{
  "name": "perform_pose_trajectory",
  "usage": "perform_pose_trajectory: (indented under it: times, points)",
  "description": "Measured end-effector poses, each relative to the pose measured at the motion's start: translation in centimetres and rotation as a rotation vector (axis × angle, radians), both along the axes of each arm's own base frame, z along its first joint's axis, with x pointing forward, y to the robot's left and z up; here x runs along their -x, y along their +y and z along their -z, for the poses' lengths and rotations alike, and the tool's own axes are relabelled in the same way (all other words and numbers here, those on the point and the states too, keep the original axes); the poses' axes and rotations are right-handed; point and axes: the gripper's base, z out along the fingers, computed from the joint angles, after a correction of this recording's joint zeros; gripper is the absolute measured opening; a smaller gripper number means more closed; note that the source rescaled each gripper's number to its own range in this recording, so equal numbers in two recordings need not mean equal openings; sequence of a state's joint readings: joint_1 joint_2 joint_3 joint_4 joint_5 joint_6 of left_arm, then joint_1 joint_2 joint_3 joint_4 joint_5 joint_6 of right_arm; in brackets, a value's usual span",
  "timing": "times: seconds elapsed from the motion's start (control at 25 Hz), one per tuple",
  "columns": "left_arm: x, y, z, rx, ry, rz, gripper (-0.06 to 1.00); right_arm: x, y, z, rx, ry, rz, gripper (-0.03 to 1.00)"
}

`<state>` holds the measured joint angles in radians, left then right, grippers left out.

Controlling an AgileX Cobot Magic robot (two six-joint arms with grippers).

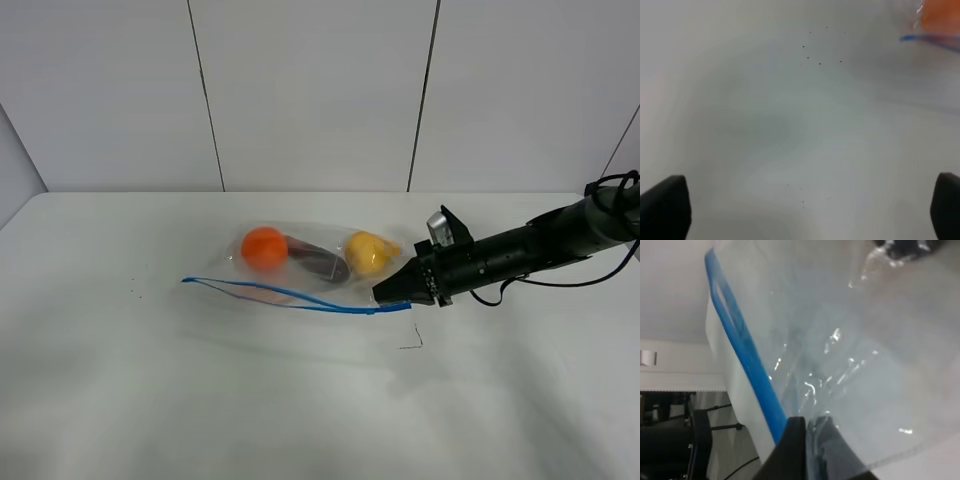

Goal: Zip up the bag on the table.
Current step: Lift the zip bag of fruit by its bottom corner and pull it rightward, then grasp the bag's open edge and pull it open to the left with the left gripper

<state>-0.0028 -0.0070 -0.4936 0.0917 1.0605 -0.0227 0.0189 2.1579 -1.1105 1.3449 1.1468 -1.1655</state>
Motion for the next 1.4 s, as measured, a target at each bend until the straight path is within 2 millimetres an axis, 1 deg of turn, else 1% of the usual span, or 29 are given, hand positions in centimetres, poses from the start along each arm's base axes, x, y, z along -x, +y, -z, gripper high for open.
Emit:
perform_pose_trajectory:
  times: [0.16, 0.28, 0.36, 1.08, 1.16, 1.28, 1.4]
  points:
    - [0.0, 0.0, 0.0, 0.000, 0.000, 0.000, 1.00, 0.0, 0.0, -2.2, -0.006, -0.038, 0.004, 0.00]
    - [0.0, 0.0, 0.0, 0.000, 0.000, 0.000, 1.00, 0.1, 0.0, -3.4, -0.012, -0.062, -0.004, 0.00]
    - [0.0, 0.0, 0.0, 0.000, 0.000, 0.000, 1.00, 0.2, 0.1, -3.8, -0.015, -0.069, -0.011, 0.00]
    - [0.0, -0.1, 0.0, 0.009, -0.001, 0.006, 1.00, 0.3, 0.0, -3.7, -0.005, -0.063, -0.022, 0.00]
    - [-0.1, -0.2, -0.3, 0.019, -0.011, 0.019, 1.00, 0.3, 0.0, -3.7, -0.005, -0.063, -0.022, 0.00]
    - [-1.1, -0.8, -1.3, 0.003, 0.029, 0.103, 1.00, 0.3, 0.0, -3.7, -0.005, -0.062, -0.022, 0.00]
    - [-3.3, -1.3, -2.9, -0.057, 0.089, 0.221, 1.00, 0.3, 0.0, -3.7, -0.005, -0.060, -0.021, 0.00]
